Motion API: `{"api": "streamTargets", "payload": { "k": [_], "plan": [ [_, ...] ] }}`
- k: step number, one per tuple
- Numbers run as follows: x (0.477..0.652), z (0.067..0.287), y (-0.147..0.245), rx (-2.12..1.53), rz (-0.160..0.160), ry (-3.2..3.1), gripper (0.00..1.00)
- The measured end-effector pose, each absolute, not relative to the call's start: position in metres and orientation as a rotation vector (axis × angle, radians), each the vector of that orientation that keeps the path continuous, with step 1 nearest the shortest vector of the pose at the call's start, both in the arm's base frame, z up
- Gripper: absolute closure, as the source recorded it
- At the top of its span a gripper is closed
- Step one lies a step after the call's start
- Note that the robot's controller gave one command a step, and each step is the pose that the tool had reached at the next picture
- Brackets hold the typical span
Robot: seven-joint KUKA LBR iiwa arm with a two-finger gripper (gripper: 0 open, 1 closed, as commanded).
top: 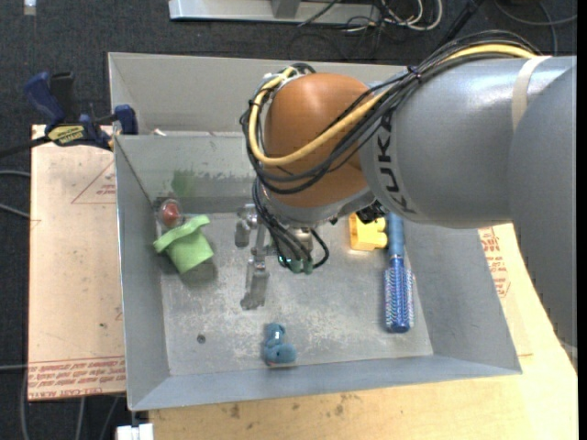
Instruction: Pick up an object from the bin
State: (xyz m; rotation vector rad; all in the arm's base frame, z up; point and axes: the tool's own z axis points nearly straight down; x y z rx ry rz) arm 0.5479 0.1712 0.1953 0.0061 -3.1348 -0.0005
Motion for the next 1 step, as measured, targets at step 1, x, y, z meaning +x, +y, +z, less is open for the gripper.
{"api": "streamTargets", "payload": {
  "k": [1],
  "plan": [
    [0.5707,0.1349,0.2547,-0.324,-0.004,-3.123,0.00]
  ]
}}
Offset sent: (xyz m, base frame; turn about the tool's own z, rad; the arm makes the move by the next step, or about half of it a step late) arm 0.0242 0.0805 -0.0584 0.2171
